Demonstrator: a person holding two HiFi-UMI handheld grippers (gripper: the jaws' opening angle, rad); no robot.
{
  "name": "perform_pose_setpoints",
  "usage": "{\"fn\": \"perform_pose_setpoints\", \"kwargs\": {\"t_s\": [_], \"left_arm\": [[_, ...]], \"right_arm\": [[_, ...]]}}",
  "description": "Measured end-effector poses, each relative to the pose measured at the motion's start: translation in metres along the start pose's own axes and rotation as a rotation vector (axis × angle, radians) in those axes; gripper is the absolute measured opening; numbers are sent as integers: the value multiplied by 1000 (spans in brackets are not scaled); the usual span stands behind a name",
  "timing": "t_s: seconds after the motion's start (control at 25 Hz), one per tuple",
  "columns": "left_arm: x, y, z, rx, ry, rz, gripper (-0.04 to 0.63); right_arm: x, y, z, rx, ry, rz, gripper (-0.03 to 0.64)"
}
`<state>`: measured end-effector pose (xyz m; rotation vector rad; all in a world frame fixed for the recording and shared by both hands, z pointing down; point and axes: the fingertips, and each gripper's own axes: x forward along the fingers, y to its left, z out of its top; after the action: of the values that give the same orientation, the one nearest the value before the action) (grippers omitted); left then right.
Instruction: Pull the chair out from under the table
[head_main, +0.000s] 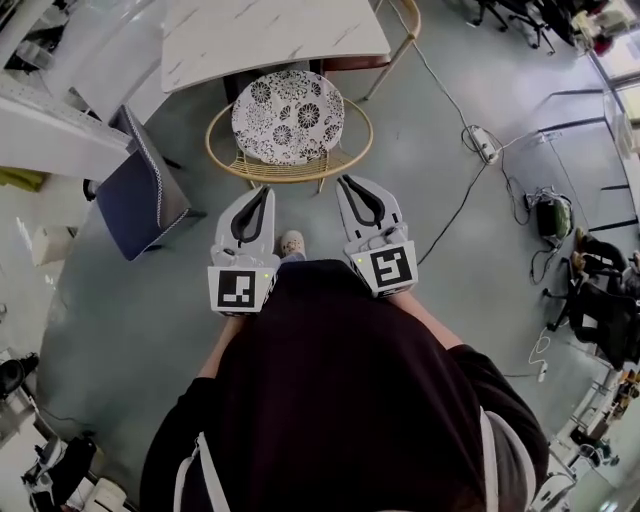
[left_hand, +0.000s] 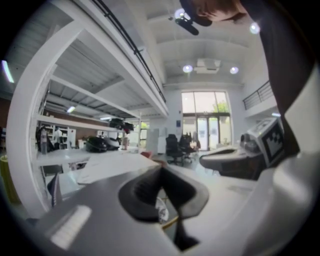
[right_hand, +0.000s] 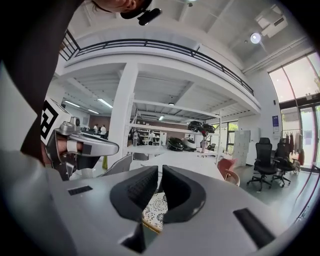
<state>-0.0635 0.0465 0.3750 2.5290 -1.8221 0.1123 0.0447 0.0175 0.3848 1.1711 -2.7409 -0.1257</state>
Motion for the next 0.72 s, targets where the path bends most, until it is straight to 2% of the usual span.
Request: {"fn": "perform_pose_setpoints", "kwargs": {"t_s": [0.16,0.36,0.6,0.72], "left_arm": [[24,23,-13,-21,43,-24,6],[46,29,-29,-17,95,-61,6],[68,29,-48,10,199,-109,8],[73,31,-72,21,241,-113,8]], "right_arm": [[25,-8,-13,-5,58,-5,25],[41,-21,-28,-2,121,0,26],[55,-23,-52,-17,203,66,26],[61,-24,-66,-32,240,109,26]]}}
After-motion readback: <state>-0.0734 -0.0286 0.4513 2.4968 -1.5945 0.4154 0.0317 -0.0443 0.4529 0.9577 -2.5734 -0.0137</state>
